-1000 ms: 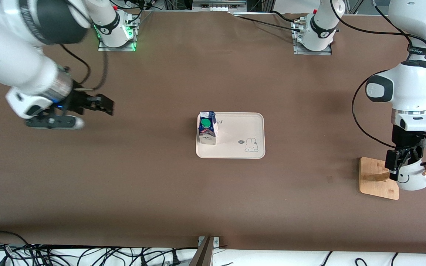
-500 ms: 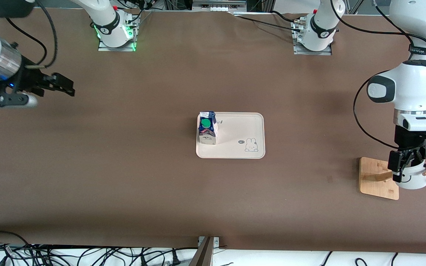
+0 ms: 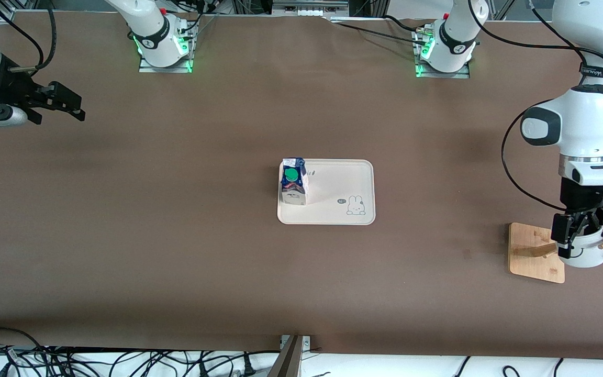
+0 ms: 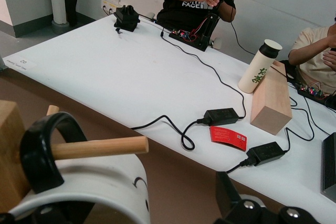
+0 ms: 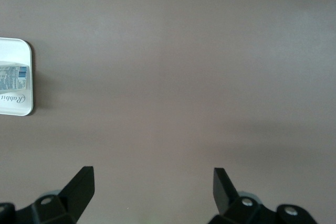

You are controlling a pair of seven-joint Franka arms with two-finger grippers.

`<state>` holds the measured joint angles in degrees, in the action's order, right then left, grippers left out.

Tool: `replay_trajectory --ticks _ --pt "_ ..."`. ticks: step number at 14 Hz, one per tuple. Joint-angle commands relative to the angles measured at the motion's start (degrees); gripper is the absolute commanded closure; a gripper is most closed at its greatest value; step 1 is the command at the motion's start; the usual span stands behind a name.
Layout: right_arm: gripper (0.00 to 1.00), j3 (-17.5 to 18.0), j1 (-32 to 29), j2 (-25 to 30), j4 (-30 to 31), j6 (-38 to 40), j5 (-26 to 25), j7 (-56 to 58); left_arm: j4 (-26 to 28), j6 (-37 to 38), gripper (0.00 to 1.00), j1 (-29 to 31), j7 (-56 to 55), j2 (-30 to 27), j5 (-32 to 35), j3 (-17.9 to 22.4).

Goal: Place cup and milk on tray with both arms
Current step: 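Withdraw the right gripper from the tray while the left gripper grips the mug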

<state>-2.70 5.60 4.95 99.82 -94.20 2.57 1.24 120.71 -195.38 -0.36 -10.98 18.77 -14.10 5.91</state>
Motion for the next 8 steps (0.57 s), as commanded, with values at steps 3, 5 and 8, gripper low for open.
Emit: replay_trajectory --ticks 3,5,8 --pt "0.0 1.21 -1.03 -0.38 -2.78 0.06 -0.82 0.34 -0.91 -0.08 0.29 -0.26 1.14 0.57 -0.93 1.04" --pt "0.0 1.12 -1.21 -0.82 -3.32 0.24 -0.9 0.61 -0.91 -0.08 0.58 -0.26 1.14 0.48 -0.93 1.04" --pt "0.0 1.03 -1.47 -3.19 -4.37 0.24 -0.55 0.08 -0.73 -0.08 0.9 -0.35 1.05 0.39 -0.93 1.04"
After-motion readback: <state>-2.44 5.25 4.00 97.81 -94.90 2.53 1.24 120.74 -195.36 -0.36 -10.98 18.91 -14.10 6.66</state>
